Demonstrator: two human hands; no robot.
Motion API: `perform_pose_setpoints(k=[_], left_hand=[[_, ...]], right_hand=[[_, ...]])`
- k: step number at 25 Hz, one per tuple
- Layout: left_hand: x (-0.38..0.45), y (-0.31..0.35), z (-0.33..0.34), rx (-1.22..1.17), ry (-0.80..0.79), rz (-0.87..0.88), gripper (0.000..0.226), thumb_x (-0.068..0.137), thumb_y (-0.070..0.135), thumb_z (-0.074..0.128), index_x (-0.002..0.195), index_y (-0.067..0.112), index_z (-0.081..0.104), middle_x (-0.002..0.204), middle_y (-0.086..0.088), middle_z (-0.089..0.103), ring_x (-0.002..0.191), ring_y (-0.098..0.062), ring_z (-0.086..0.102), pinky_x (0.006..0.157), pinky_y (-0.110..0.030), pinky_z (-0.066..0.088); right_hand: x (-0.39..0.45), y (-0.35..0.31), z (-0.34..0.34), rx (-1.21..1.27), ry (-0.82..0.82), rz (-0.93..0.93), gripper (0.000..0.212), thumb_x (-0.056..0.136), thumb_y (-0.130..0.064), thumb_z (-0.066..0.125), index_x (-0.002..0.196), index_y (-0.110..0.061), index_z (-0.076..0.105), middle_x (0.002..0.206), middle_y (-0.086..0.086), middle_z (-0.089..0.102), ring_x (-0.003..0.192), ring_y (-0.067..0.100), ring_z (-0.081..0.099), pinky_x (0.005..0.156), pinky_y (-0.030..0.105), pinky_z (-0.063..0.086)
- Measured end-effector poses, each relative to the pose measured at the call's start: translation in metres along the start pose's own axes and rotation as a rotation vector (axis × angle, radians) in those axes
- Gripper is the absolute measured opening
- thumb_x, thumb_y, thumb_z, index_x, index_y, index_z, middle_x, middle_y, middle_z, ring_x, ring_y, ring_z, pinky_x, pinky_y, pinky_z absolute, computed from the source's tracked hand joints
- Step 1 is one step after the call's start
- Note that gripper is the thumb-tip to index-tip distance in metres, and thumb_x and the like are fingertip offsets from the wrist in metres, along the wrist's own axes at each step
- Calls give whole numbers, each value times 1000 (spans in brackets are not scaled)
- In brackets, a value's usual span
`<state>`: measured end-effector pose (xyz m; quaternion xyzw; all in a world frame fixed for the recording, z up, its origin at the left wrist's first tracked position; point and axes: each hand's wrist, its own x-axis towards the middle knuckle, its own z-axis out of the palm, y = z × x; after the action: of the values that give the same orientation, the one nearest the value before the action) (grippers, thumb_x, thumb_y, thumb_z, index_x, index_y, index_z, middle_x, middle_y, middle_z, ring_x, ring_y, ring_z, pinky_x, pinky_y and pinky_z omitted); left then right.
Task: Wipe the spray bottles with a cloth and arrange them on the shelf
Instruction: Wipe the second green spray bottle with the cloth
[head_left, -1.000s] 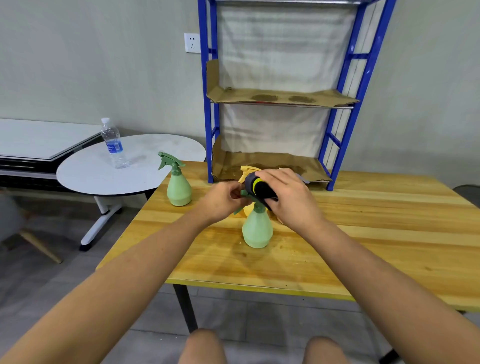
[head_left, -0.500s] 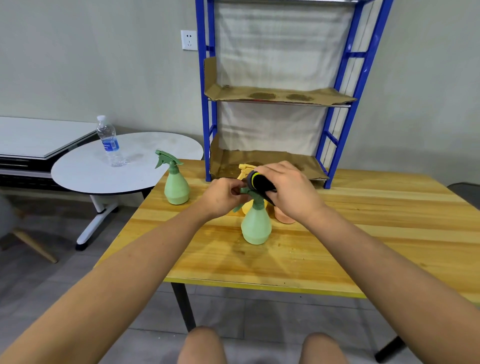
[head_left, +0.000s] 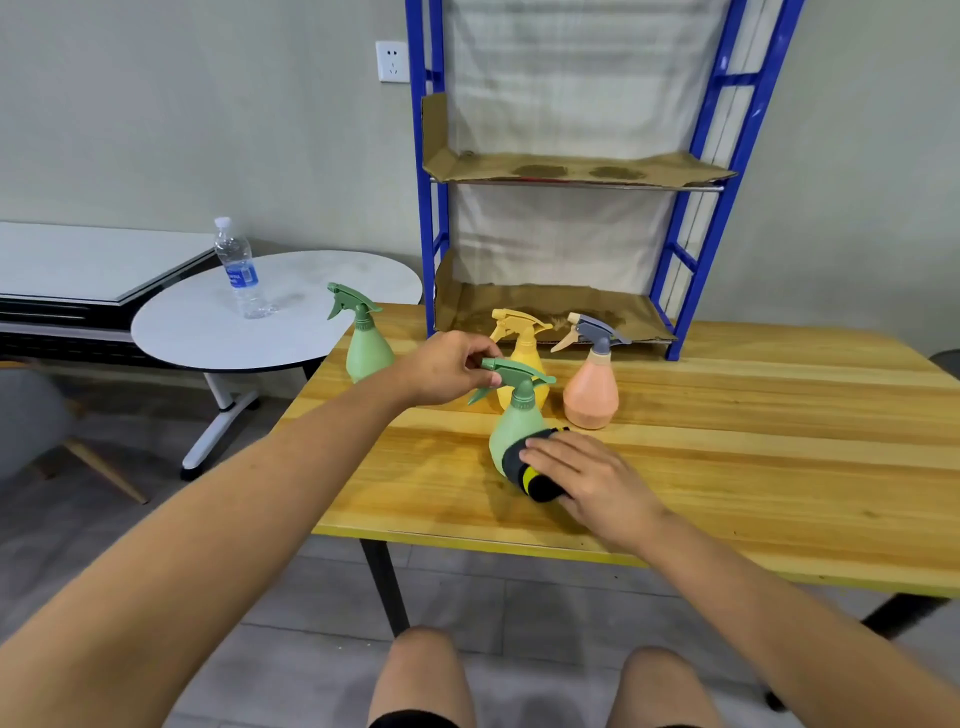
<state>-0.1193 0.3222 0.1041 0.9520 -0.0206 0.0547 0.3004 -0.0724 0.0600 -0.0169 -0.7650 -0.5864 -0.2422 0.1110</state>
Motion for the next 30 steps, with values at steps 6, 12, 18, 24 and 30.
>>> perform_pose_setpoints(k=[6, 12, 18, 24, 30], left_hand=[[7, 15, -7, 229, -84, 83, 39, 97, 26, 63, 135, 32, 60, 126, 5, 63, 112, -14, 57, 94, -33, 48], [12, 42, 12, 662, -6, 277, 37, 101, 27, 56, 137, 31, 58, 132, 8, 57, 118, -20, 38, 96, -37, 37], [11, 32, 4, 557, -2, 315, 32, 93, 4, 63, 114, 27, 74, 123, 4, 53, 114, -17, 48, 95, -34, 47], [-7, 32, 3, 305, 24, 293, 17, 93, 14, 62, 103, 16, 76, 132, 4, 50, 112, -4, 48, 91, -19, 44], [-10, 32, 7, 154, 83, 83, 41, 88, 29, 76, 126, 19, 63, 105, 7, 64, 86, -4, 61, 77, -19, 53]], right_hand=[[-2, 18, -11, 26, 70, 36, 74, 63, -1, 85, 133, -12, 62, 134, 5, 62, 119, 28, 60, 100, 46, 51], [-16, 31, -17, 28, -39, 125, 81, 58, -8, 91, 134, -15, 61, 132, 3, 63, 118, 26, 59, 100, 43, 52], [-19, 27, -24, 34, 5, 135, 74, 65, -9, 87, 134, -14, 61, 133, 3, 63, 119, 25, 59, 98, 44, 52], [-9, 12, -22, 19, 65, 67, 71, 68, -10, 84, 135, -12, 60, 133, 5, 62, 118, 28, 59, 99, 45, 51], [33, -21, -24, -2, 224, 92, 63, 73, -12, 79, 133, -9, 59, 129, 8, 62, 115, 30, 57, 93, 44, 52]])
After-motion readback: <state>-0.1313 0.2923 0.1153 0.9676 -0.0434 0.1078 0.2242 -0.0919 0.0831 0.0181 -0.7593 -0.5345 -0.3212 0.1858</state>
